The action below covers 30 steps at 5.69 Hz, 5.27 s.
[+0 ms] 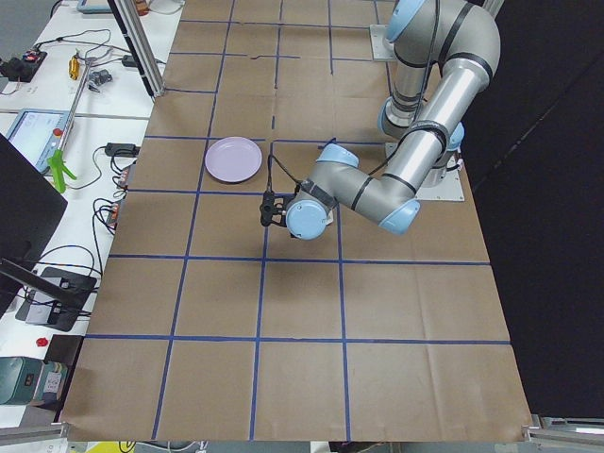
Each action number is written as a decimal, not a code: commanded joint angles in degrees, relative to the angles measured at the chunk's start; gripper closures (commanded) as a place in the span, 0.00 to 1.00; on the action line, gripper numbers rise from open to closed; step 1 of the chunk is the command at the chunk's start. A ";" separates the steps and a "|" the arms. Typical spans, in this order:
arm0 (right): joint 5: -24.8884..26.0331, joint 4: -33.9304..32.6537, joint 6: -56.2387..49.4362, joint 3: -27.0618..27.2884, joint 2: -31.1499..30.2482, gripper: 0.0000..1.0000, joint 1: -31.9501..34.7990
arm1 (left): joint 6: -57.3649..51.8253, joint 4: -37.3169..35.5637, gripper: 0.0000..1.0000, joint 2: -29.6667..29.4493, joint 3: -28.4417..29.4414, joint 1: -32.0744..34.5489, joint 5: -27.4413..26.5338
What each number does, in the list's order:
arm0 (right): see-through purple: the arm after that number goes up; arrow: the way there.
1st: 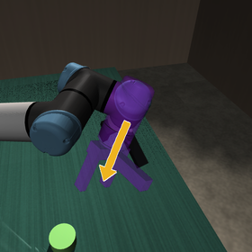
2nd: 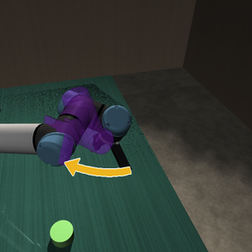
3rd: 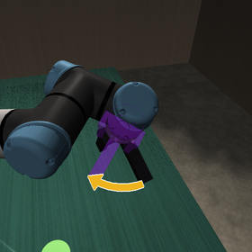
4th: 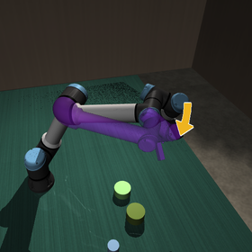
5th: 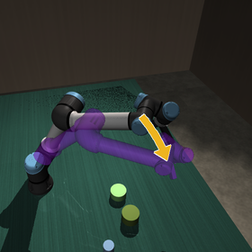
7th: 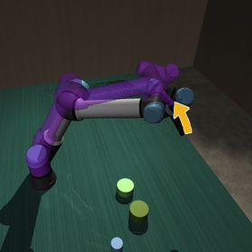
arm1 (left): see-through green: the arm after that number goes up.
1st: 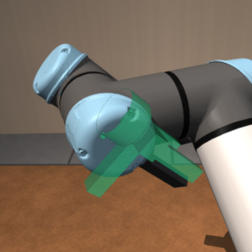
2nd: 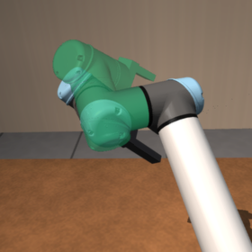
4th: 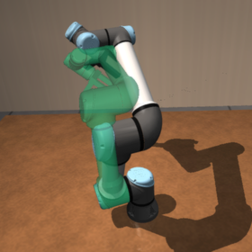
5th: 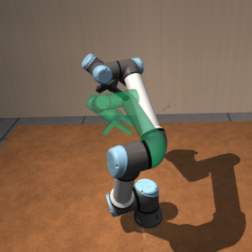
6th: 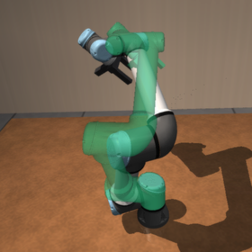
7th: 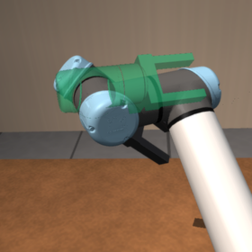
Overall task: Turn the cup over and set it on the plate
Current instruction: 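Lower the left gripper onto the lying white mug and grasp it, then lift the mug with the left gripper and rotate it upright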
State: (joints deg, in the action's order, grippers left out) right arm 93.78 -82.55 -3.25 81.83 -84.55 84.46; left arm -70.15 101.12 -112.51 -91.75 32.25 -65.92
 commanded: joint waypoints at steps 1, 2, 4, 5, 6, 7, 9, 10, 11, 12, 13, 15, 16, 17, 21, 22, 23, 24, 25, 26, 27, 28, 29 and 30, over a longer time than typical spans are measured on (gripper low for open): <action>0.00 0.02 0.00 0.00 0.00 0.00 0.00 | -4.97 5.12 0.01 -4.63 0.25 -3.41 0.62; 0.00 0.02 0.00 0.00 0.00 0.00 0.00 | -7.08 8.18 0.01 -6.83 0.16 -4.64 2.97; 0.00 0.02 0.00 0.00 0.00 0.00 0.00 | -11.65 12.95 0.01 -11.04 0.16 -6.49 4.05; 0.00 0.02 0.00 0.00 0.00 0.00 0.00 | -14.11 16.01 0.01 -13.07 0.16 -6.59 4.13; 0.00 0.02 0.00 0.00 0.00 0.00 0.00 | -14.48 16.99 0.01 -14.48 0.08 -6.50 4.48; 0.00 0.02 0.00 0.00 0.00 0.00 0.00 | -14.57 18.40 0.01 -14.58 -1.06 -6.41 5.88; 0.00 0.02 0.00 0.00 0.00 0.00 0.00 | -14.92 22.95 0.01 -15.20 -1.24 -5.89 6.24; 0.00 0.02 0.00 0.00 0.00 0.00 0.00 | -14.84 23.07 0.01 -15.20 -1.24 -5.89 6.16; 0.00 0.02 0.00 0.00 0.00 0.00 0.00 | -14.75 23.94 0.01 -15.98 -1.42 -5.80 6.16; 0.00 0.02 0.00 0.00 0.00 0.00 0.00 | -15.18 24.03 0.02 -17.91 -1.24 -5.71 6.33; 0.00 0.02 0.00 0.00 0.00 0.00 0.00 | -15.19 23.95 0.09 -18.01 -1.16 -5.62 6.42; 0.00 0.02 0.00 0.00 0.00 0.00 0.00 | -15.19 23.86 0.55 -18.36 -0.89 -5.62 6.33; 0.00 -0.07 0.00 0.00 0.00 0.00 0.00 | -15.19 23.95 0.77 -18.36 -0.54 -5.62 6.16; 0.00 0.02 0.00 0.00 0.00 0.00 0.00 | -15.10 23.95 0.95 -18.36 -0.10 -5.62 5.81; 0.00 0.02 0.00 0.00 0.00 0.00 0.00 | -5.57 24.21 1.00 -6.73 0.25 -3.00 5.80; 0.00 0.02 0.00 0.00 0.00 0.00 0.00 | -0.30 24.12 1.00 -0.58 0.25 -2.64 5.72; 0.09 0.02 0.00 0.00 0.00 0.00 0.00 | 5.84 23.25 1.00 5.83 0.34 -0.02 5.80; 0.00 0.02 0.00 0.00 0.00 0.00 0.00 | 12.26 17.68 1.00 10.77 0.51 6.18 5.80; 0.00 0.02 0.00 0.00 0.00 0.00 0.00 | 20.59 6.13 1.00 12.73 0.52 12.77 5.63; 0.00 0.02 0.00 0.00 0.00 0.00 0.00 | 24.41 -1.81 1.00 12.75 0.60 18.05 5.37; 0.00 0.02 0.00 0.00 0.00 0.00 0.00 | 28.71 -11.55 1.00 12.66 0.60 24.55 -1.51; 0.09 0.02 0.00 0.00 0.00 0.00 0.00 | 34.24 -18.69 1.00 12.31 0.60 31.92 -5.75; 0.00 0.02 0.00 0.00 0.00 0.00 0.00 | 38.12 -27.47 1.00 11.27 0.60 37.48 -11.89; 0.00 0.02 0.00 0.00 0.00 0.00 0.00 | 38.25 -32.78 1.00 8.73 0.60 41.71 -15.78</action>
State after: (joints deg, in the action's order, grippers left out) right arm 93.80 -82.53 -3.25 81.83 -84.55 84.46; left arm -33.19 74.40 -101.79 -91.14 69.36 -77.40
